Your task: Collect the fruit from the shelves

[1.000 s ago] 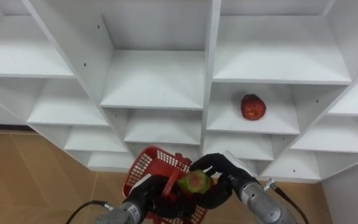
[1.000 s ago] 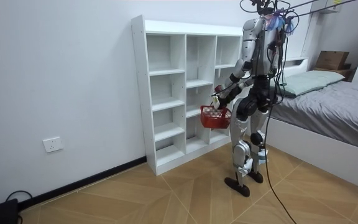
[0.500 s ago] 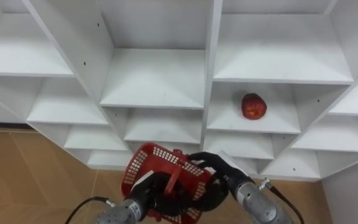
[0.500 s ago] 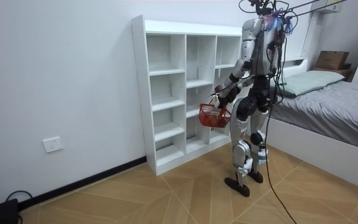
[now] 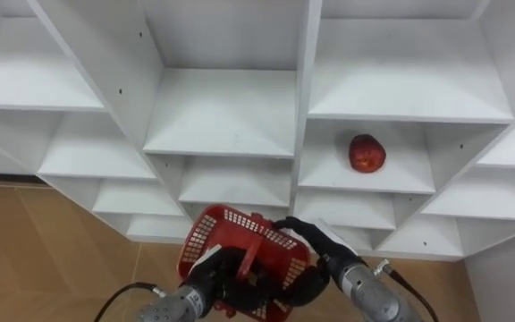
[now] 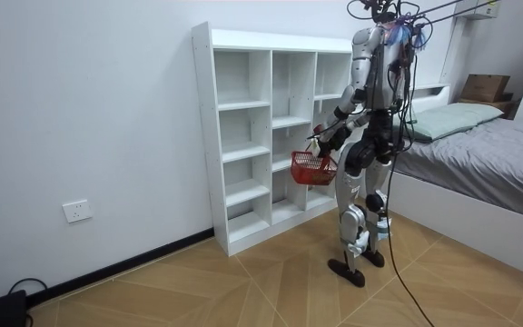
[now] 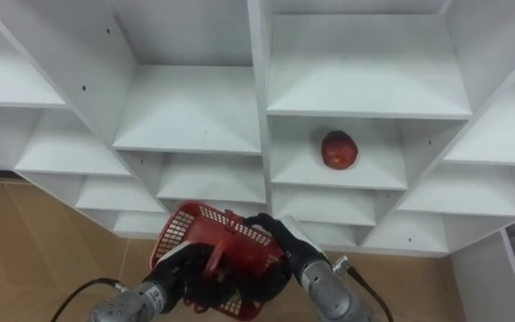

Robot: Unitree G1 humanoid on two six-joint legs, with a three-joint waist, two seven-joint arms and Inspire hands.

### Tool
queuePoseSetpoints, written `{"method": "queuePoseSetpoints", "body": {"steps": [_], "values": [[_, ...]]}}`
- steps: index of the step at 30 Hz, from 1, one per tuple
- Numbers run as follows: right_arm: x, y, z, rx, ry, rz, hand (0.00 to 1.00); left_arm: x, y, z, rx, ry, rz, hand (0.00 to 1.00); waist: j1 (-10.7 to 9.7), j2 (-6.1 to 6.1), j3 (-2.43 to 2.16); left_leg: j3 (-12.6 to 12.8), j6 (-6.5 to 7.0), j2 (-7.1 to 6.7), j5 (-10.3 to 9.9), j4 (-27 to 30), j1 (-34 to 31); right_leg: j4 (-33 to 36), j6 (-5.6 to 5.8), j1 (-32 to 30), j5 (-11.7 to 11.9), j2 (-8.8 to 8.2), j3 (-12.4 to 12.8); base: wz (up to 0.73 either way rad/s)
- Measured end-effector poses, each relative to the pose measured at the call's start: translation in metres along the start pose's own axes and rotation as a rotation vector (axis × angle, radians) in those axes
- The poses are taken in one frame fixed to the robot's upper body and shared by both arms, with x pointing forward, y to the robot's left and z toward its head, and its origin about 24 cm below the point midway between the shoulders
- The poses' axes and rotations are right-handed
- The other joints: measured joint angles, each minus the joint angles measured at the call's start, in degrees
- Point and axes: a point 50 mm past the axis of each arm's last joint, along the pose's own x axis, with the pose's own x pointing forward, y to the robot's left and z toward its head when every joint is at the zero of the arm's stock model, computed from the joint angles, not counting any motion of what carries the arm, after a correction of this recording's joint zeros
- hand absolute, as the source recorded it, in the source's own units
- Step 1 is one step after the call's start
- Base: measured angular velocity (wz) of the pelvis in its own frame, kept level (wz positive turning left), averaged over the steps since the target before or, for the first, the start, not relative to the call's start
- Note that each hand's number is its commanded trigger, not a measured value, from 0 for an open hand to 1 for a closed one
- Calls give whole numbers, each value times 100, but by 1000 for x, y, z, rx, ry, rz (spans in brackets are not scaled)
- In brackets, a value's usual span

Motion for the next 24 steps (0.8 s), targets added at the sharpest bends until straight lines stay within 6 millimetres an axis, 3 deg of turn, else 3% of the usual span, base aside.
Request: {"method": "queuePoseSetpoints", "body": {"steps": [6, 12, 17, 24], "values": [[-1, -8, 5, 16, -30, -27, 0, 0, 0, 0, -1, 1, 1, 100, 0, 5, -17, -4, 0, 0, 0, 1, 18, 8, 0, 16, 0, -3, -1, 0], [-4, -18, 11, 62, -68, -81, 0, -2, 3, -3, -2, 7, 11, 100, -18, -101, -26, 59, -1, 2, 1, -4, 158, 6, 1, 103, 0, 3, 31, -3], [-9, -20, 7, 82, -63, -99, 0, -9, 12, -12, -12, 31, 44, 100, -7, -251, -62, 143, -1, 8, 0, -22, 317, -2, 1, 210, -1, 15, 156, -8], [-14, -16, 6, 108, -69, -120, 0, -17, 22, -23, -17, 61, 105, 100, -64, -270, -55, 172, -12, 8, -24, -103, 408, 0, 5, 222, 5, 88, 220, -6]]}}
